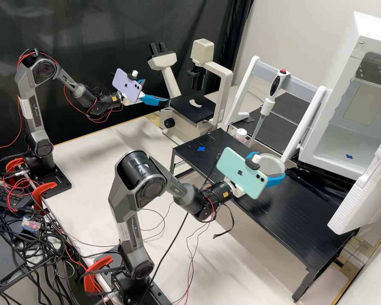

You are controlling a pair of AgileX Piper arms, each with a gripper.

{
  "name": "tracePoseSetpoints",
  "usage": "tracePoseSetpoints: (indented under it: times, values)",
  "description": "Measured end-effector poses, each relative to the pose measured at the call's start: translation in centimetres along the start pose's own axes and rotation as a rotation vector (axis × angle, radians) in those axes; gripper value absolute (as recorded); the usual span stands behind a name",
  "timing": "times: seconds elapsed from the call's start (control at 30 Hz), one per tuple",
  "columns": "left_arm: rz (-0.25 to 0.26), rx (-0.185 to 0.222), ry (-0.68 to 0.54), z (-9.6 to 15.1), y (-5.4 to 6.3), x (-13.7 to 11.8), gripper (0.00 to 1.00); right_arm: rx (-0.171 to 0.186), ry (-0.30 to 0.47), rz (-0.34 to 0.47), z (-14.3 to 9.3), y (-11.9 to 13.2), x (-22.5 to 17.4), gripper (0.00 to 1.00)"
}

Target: Move the petri dish to the incubator

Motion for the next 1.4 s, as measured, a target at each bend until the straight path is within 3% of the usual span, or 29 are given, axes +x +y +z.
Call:
tracePoseSetpoints:
  times: [0.13, 0.47, 1.07, 1.27, 1.4]
  values:
    - [0.0, 0.0, 0.0, 0.0, 0.0, 0.0, 1.0, -0.009, -0.01, 0.047, 0.2, 1.8, 2.5, 0.0]
    - [0.0, 0.0, 0.0, 0.0, 0.0, 0.0, 1.0, -0.028, -0.101, 0.041, 0.4, 3.4, 8.7, 0.0]
    - [0.0, 0.0, 0.0, 0.0, 0.0, 0.0, 1.0, -0.01, -0.184, 0.01, 1.1, 4.6, 16.6, 0.0]
    - [0.0, 0.0, 0.0, 0.0, 0.0, 0.0, 1.0, 0.014, -0.207, 0.023, 1.9, 4.7, 19.2, 0.0]
    - [0.0, 0.0, 0.0, 0.0, 0.0, 0.0, 1.0, 0.003, -0.2, 0.026, 2.0, 4.8, 20.6, 0.0]
